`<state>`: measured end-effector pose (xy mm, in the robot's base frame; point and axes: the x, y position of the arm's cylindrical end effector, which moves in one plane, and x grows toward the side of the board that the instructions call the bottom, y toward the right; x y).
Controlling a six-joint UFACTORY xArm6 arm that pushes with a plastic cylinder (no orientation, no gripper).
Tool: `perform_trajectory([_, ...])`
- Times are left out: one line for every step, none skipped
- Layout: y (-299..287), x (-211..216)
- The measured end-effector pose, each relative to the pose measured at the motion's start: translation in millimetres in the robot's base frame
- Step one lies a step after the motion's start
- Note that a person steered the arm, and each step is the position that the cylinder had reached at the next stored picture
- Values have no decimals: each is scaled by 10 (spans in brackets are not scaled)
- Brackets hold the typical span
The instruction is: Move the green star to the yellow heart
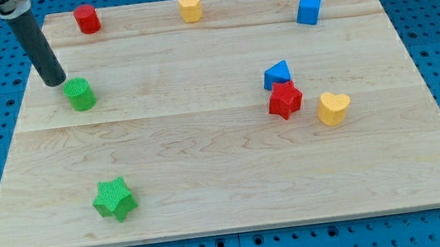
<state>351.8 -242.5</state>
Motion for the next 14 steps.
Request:
perform_trajectory([0, -99])
perform_trajectory([0, -99])
perform_trajectory([-102, -89])
perform_trajectory([-289, 13])
perform_trajectory([-291, 119])
perform_trajectory([-404, 462])
perform_trajectory([-75, 877])
perform_trajectory([654, 1016])
perform_trajectory([1216, 1049])
perform_trajectory([1324, 1048])
perform_trajectory([1324, 1048])
perform_trajectory([909, 1056])
perform_trajectory([327, 1132])
perform_trajectory([345, 1644])
